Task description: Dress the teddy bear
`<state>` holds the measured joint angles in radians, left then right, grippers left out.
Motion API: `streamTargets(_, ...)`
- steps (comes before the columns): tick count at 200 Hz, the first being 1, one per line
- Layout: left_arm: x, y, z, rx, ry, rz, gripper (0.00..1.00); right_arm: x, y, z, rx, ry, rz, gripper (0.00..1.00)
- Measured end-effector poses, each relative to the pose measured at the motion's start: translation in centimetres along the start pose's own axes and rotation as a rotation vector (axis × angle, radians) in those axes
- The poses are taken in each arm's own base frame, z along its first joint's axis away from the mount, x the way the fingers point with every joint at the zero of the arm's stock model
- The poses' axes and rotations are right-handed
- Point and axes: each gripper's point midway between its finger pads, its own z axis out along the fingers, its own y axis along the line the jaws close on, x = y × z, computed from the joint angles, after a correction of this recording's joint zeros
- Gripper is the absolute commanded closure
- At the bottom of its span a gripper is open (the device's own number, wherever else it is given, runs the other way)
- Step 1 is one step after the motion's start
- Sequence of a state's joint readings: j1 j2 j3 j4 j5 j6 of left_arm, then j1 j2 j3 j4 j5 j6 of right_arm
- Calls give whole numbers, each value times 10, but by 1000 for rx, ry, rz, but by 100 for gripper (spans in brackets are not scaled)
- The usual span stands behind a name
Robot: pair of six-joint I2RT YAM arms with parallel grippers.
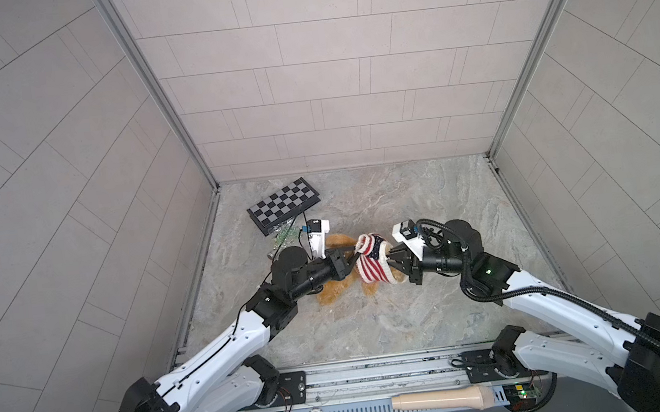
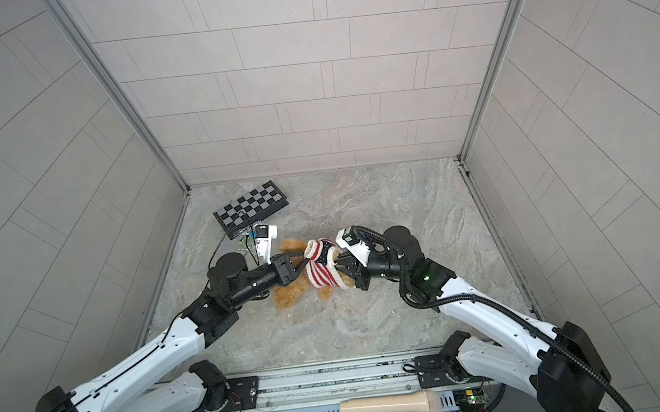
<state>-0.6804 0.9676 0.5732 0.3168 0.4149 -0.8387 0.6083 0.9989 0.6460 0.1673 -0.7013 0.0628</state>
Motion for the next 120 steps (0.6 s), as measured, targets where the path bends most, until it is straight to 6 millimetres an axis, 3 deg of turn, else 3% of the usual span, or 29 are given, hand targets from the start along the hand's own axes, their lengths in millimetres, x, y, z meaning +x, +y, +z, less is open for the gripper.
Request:
streamTargets(49, -7, -8, -1, 11, -11, 10, 100, -1, 5, -4, -13, -1, -28, 100)
streamTargets(78, -12, -3, -4, -10, -26, 4, 100, -1, 6, -6, -14, 3, -39, 100)
streamTargets(120, -28, 22, -20, -102, -87, -28, 100, -3, 11, -13, -17, 2, -81, 100)
